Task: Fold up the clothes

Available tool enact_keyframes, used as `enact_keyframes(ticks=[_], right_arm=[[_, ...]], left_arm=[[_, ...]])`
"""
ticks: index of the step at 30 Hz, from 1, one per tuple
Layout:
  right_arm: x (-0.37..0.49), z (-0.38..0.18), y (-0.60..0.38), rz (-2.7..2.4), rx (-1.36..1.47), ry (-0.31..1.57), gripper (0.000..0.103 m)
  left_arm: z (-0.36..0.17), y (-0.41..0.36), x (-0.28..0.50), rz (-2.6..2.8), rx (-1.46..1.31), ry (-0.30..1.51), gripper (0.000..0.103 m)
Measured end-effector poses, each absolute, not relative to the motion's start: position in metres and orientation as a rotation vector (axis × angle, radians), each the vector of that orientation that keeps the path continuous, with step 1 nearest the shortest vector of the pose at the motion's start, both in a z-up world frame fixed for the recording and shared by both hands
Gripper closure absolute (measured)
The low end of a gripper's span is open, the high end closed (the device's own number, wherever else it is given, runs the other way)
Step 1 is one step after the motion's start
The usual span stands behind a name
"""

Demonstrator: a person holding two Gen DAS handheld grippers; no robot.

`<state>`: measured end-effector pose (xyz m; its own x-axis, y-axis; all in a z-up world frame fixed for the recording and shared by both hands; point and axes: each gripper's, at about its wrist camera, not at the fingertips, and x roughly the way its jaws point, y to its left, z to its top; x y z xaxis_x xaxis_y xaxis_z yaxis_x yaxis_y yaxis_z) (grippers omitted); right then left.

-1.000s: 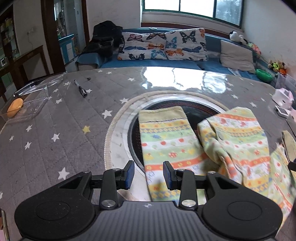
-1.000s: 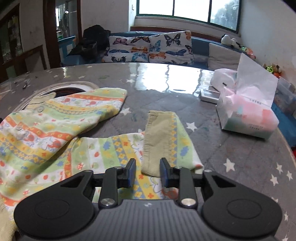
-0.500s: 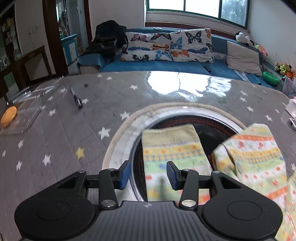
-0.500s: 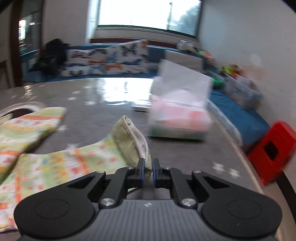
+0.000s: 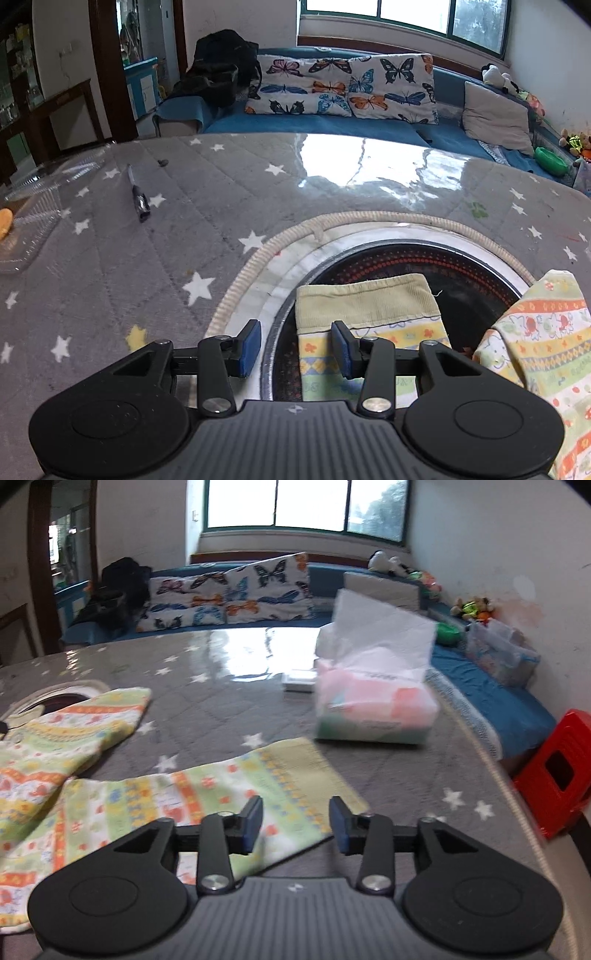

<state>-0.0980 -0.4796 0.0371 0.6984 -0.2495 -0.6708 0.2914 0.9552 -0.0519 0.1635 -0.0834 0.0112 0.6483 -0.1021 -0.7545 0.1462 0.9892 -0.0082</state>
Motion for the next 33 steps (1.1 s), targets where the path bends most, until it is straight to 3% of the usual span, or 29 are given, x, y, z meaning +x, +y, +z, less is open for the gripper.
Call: enact_keyframes(ticks=[2, 6, 10, 21, 25, 33], right_arm=[[-0.095, 0.035, -0.472, -0.276, 0.056, 0.747, 0.058], [-0.090, 0.029, -0.460, -0.236, 0.055, 0.765, 0.053], [-0.086, 0.025, -0.448, -0.200, 0.049, 0.775, 0.051], [-0.083, 0.017, -0.440, -0.182, 0.044, 0.801, 0.046], [-0.083, 0.014, -0.438, -0.180, 0.040, 0.812, 0.040], [-0.092, 0.016, -0.431, -0.185, -0.001, 0.847, 0.040]], left_arm=[[0.011, -0.086, 0.163, -0.149, 0.064, 0.844, 0.059], [0.011, -0.093, 0.161, -0.190, 0.078, 0.829, 0.085], [0.011, -0.092, 0.158, -0.183, 0.055, 0.816, 0.096], [0.051, -0.009, 0.103, 0.046, -0.004, 0.682, 0.097], [0.055, 0.029, 0.077, 0.133, -0.049, 0.668, 0.097], [0.050, 0.083, 0.026, 0.266, -0.058, 0.655, 0.098]])
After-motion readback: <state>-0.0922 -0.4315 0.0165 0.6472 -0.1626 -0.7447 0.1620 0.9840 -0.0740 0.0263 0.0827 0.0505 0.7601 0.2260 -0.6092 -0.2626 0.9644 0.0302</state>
